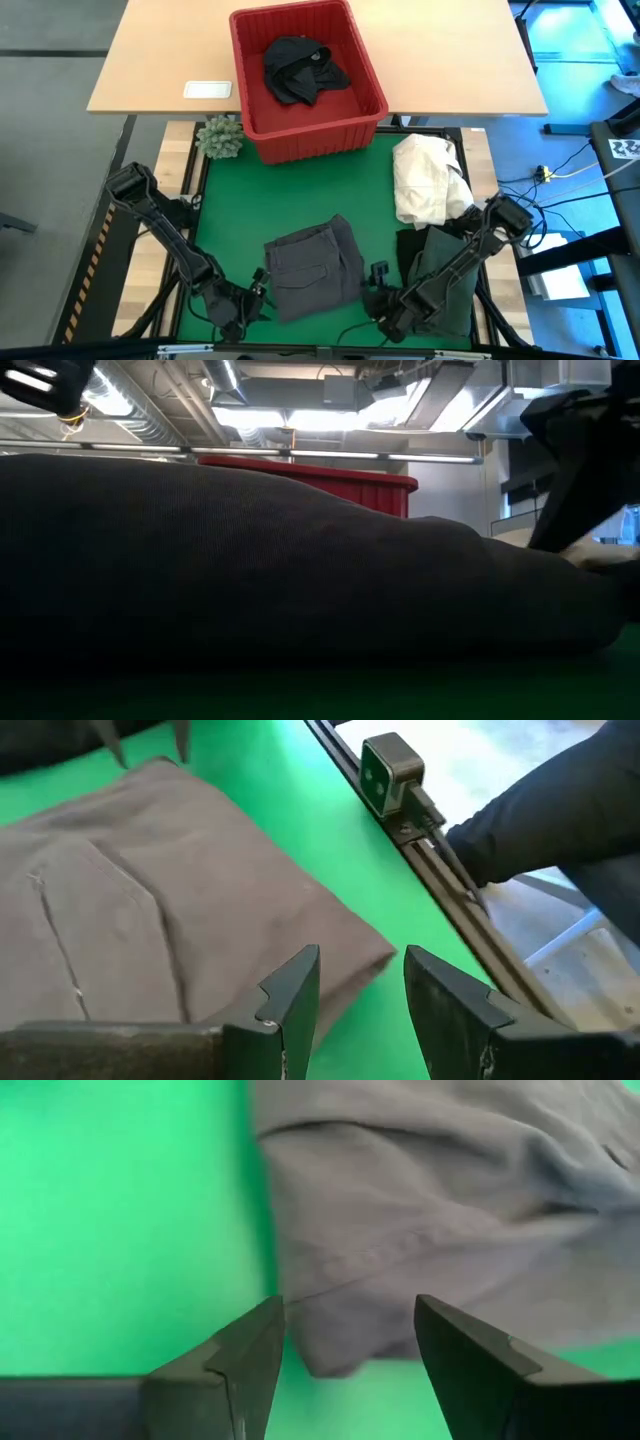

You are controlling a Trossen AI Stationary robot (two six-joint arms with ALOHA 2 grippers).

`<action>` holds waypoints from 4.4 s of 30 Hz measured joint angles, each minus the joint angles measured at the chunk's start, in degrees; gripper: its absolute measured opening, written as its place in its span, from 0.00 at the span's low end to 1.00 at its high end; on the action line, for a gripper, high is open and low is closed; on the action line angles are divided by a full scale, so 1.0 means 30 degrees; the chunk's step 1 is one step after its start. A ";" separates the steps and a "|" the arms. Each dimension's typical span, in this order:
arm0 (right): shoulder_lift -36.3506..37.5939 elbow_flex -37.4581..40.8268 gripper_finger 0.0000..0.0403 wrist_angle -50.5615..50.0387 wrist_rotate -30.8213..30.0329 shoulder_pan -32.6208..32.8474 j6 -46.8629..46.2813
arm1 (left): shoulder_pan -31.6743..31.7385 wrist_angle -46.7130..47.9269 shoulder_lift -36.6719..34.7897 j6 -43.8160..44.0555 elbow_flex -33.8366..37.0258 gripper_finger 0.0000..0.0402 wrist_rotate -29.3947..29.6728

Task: Fold laundry
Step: Fold the gray pants

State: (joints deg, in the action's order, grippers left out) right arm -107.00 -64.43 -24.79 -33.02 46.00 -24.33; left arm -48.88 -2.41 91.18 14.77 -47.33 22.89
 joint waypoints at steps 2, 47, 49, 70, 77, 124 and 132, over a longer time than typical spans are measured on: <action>-0.0006 0.0237 0.56 0.0749 -0.0143 0.0007 0.1180 | 0.0209 -0.0128 0.0000 -0.0221 -0.0001 0.35 -0.0136; -0.0180 -0.0492 0.56 -0.0696 -0.0402 -0.0859 0.9189 | -0.0300 0.4130 0.4557 -0.8623 -0.3606 0.82 0.4219; -0.0305 -0.0492 0.56 -0.0963 0.0239 -0.0918 0.9531 | -0.0274 0.4144 0.4859 -0.8668 -0.3606 0.82 0.4177; -0.0291 -0.0608 0.56 -0.1657 0.1086 -0.0984 1.1649 | 0.0023 0.4077 0.5287 -0.7948 -0.3606 0.82 0.5571; -0.0814 0.0950 0.56 0.3035 0.0787 -0.1369 1.4189 | 0.1042 0.4051 0.5304 -0.9522 -0.3606 0.82 0.4714; 0.2404 0.0980 0.17 0.5143 0.7327 -0.2392 0.4604 | 0.0969 -0.0917 0.4197 -0.2538 -0.3089 0.11 0.0922; 0.2375 -0.0050 0.42 0.2813 0.7727 -0.2353 0.3962 | 0.1085 -0.0851 0.4197 -0.2560 -0.3089 0.29 0.0613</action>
State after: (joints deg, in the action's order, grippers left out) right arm -99.88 -64.58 -16.35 -9.83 38.94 -12.44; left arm -45.63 -4.96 103.77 7.09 -56.60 24.73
